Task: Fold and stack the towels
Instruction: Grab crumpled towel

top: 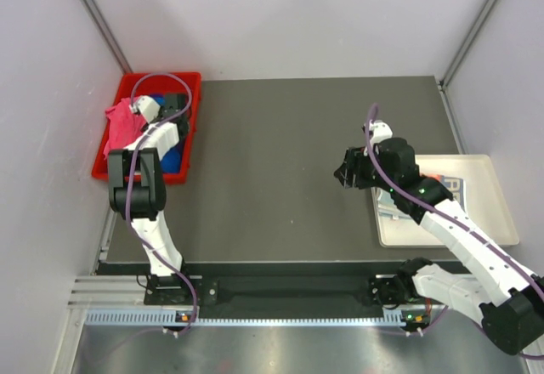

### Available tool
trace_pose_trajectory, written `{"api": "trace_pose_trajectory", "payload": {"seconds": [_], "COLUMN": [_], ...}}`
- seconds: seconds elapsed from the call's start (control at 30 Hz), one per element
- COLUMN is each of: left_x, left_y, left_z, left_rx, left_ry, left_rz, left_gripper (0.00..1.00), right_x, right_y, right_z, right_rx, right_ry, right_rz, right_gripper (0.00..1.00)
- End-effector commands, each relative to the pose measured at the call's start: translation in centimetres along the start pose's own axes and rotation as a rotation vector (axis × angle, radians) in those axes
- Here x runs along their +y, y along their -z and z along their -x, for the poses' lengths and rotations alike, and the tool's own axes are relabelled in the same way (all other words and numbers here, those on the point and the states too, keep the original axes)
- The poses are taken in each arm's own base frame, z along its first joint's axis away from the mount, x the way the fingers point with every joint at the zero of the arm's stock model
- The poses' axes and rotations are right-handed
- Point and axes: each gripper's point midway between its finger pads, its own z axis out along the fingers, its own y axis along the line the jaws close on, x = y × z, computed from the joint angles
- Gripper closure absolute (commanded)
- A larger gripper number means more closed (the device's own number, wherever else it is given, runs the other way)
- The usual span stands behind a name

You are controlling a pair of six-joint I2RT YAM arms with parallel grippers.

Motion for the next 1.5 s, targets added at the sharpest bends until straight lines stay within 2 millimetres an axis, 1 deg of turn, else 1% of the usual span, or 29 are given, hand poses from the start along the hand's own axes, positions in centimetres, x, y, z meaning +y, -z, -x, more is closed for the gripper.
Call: {"api": "trace_pose_trajectory", "payload": {"seconds": [0.0, 0.1, 0.17, 0.2, 0.23, 0.3, 0.33, 0.4, 0.5, 0.63, 0.7, 0.73, 0.77, 0.83, 0.9, 0.93, 0.97, 1.0, 1.03, 1.1, 1.13, 1.2, 1.23, 1.27, 1.33, 1.37, 1.4, 1.43, 1.47], "left_x": [0.0, 0.1, 0.1, 0.1, 0.1, -0.3, -0.5, -1.0, -2.0, -2.5, -3.1, -3.2, -3.6, -3.6, -3.7, -3.6, -4.5, -4.7, -4.8, -5.5, -5.5, -6.3, -6.3, -6.9, -7.6, -8.2, -8.6, -9.0, -9.6], "left_y": [-0.1, -0.5, -0.5, -0.4, -0.1, 0.2, 0.7, 1.2, 2.8, 6.0, 7.4, 8.5, 9.3, 11.1, 12.4, 13.3, 14.9, 15.6, 16.8, 18.6, 19.7, 21.8, 22.9, 24.3, 26.5, 28.1, 29.1, 30.3, 31.6], "left_z": [0.4, 0.1, 0.1, 0.3, 0.6, 1.3, 1.9, 2.7, 4.2, 6.3, 6.6, 7.3, 7.2, 8.0, 8.3, 8.9, 8.4, 8.5, 9.2, 9.2, 10.0, 9.8, 10.5, 10.1, 10.7, 10.3, 10.4, 11.0, 10.8], "left_rx": [-0.015, -0.003, -0.003, -0.007, -0.012, -0.025, -0.031, -0.042, -0.062, -0.077, -0.063, -0.076, -0.066, -0.084, -0.083, -0.093, -0.092, -0.098, -0.117, -0.126, -0.149, -0.16, -0.183, -0.183, -0.204, -0.205, -0.209, -0.222, -0.216], "left_ry": [0.038, 0.046, 0.056, 0.064, 0.071, 0.078, 0.08, 0.081, 0.106, 0.127, 0.133, 0.142, 0.138, 0.146, 0.15, 0.158, 0.147, 0.146, 0.142, 0.13, 0.128, 0.113, 0.108, 0.096, 0.08, 0.066, 0.055, 0.048, 0.035], "left_rz": [0.001, 0.003, 0.0, -0.001, -0.009, -0.029, -0.042, -0.07, -0.144, -0.258, -0.318, -0.35, -0.385, -0.427, -0.47, -0.492, -0.539, -0.555, -0.579, -0.618, -0.635, -0.673, -0.691, -0.72, -0.766, -0.798, -0.817, -0.842, -0.875], "left_gripper": [0.39, 0.43, 0.57, 0.65, 0.79, 0.91, 1.0, 1.0, 1.0, 1.0, 1.0, 1.0, 1.0, 1.0, 1.0, 1.0, 1.0, 1.0, 1.0, 1.0, 1.0, 1.0, 1.0, 1.0, 1.0, 1.0, 1.0, 1.0, 1.0], "right_x": [0.3, 0.1, 0.0, -0.1, -0.1, -0.2, -0.2, -0.2, -0.2, 0.0, 0.0, 0.1, 0.2, 0.3, -0.2, -0.2, -0.4, -0.4, -0.5, -0.6, -0.6, -0.7, -0.7, -0.8, -0.8, -0.8, -0.7, -0.7, -0.6], "right_y": [-0.1, -0.1, 0.0, -0.1, 0.0, -0.1, -0.1, -0.2, -0.1, 0.0, 0.0, -0.1, -0.1, -0.1, -0.1, 0.0, 0.0, 0.0, 0.0, 0.0, 0.0, 0.0, 0.1, 0.1, 0.1, 0.1, 0.1, 0.1, 0.1], "right_z": [1.3, 1.4, 1.4, 1.4, 1.4, 1.4, 1.5, 1.6, 1.8, 2.2, 2.3, 2.5, 2.7, 2.9, 3.2, 3.4, 3.6, 3.7, 3.9, 4.1, 4.1, 4.5, 4.7, 4.8, 5.1, 5.3, 5.4, 5.6, 5.7], "right_rx": [-0.049, -0.052, -0.052, -0.05, -0.052, -0.05, -0.049, -0.047, -0.05, -0.054, -0.054, -0.057, -0.06, -0.063, -0.072, -0.077, -0.08, -0.084, -0.088, -0.093, -0.091, -0.098, -0.102, -0.104, -0.112, -0.116, -0.116, -0.119, -0.121], "right_ry": [0.016, 0.017, 0.018, 0.019, 0.016, 0.018, 0.018, 0.019, 0.021, 0.019, 0.015, 0.012, 0.009, 0.01, 0.009, 0.012, 0.013, 0.014, 0.013, 0.013, 0.013, 0.011, 0.012, 0.012, 0.012, 0.01, 0.012, 0.01, 0.012], "right_rz": [0.007, -0.005, -0.012, -0.014, -0.016, -0.022, -0.021, -0.023, -0.027, -0.026, -0.026, -0.025, -0.023, -0.022, -0.05, -0.055, -0.065, -0.071, -0.074, -0.082, -0.086, -0.093, -0.095, -0.101, -0.106, -0.108, -0.108, -0.107, -0.105], "right_gripper": [0.4, 0.4, 0.4, 0.4, 0.4, 0.4, 0.4, 0.4, 0.4, 0.4, 0.41, 0.41, 0.41, 0.41, 0.41, 0.41, 0.41, 0.41, 0.41, 0.41, 0.41, 0.41, 0.41, 0.41, 0.41, 0.41, 0.41, 0.41, 0.41]}}
